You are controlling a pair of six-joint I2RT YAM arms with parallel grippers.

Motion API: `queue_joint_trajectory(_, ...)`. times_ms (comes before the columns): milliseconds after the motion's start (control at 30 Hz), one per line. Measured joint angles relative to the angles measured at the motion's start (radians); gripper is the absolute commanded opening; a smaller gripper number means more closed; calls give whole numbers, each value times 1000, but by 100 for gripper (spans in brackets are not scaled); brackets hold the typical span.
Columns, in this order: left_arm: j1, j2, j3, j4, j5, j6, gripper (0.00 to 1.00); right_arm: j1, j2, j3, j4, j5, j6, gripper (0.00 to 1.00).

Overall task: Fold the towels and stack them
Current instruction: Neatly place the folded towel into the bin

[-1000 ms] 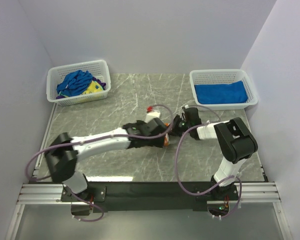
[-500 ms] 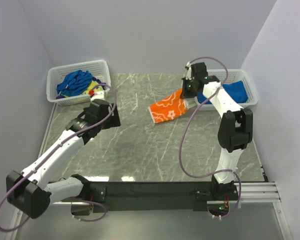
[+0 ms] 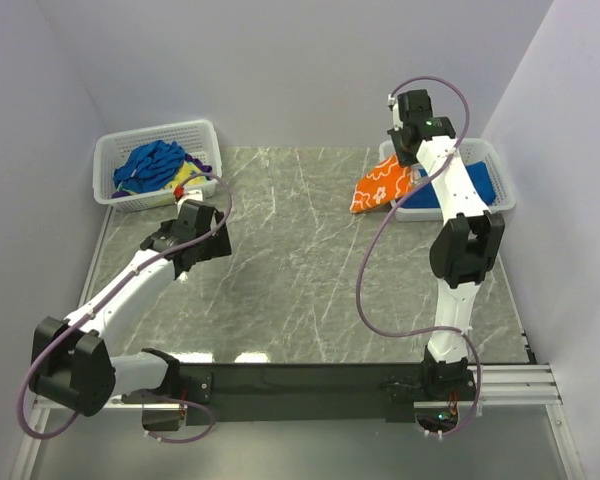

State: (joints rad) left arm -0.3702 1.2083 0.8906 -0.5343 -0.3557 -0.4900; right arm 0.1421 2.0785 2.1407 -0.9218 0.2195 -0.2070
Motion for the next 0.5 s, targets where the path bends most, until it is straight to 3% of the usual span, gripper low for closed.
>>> queue_joint_trajectory(500,43,105,0,17,2,0,99,-111,112,18,145,174,-242,0)
